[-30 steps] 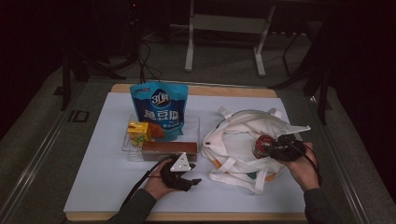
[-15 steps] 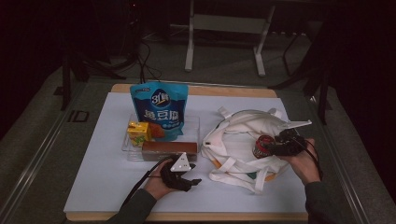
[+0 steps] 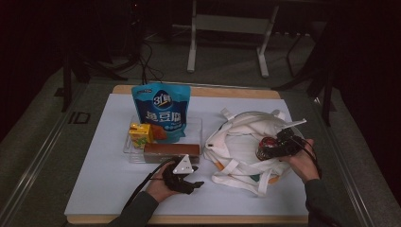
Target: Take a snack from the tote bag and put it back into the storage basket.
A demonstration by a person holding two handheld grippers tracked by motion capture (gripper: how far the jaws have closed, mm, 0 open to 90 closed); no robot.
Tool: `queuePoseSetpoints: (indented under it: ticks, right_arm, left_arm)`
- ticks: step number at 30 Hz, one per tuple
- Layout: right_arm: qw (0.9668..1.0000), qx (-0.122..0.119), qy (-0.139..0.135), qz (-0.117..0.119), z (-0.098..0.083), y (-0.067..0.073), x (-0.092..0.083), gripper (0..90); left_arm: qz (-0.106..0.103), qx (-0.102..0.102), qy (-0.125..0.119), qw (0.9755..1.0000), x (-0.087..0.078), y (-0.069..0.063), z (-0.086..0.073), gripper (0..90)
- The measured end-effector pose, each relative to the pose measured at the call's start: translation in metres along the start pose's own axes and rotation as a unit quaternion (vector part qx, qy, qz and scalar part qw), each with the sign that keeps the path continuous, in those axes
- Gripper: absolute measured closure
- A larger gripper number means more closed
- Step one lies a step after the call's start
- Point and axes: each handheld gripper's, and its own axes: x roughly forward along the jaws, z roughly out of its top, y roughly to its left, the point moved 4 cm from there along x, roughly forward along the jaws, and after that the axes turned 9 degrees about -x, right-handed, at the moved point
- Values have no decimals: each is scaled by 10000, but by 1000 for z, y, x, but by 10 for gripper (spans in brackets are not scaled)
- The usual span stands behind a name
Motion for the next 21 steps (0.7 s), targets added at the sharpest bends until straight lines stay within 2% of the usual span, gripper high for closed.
queuePoseSetpoints:
  ticks: [5,10,21]
  right_arm:
    - [9999,33,145,23,2,0,7,251]
    - [9998,115,176,15,4,5,9,251]
    - [9997,-17,249,82,7,8,14,247]
  left_arm:
    - [-1,0,0,10000,0,0,0,397]
    - [0,-1,3,10000,0,0,0,397]
    - [-1,14,12,10000,0,0,0,397]
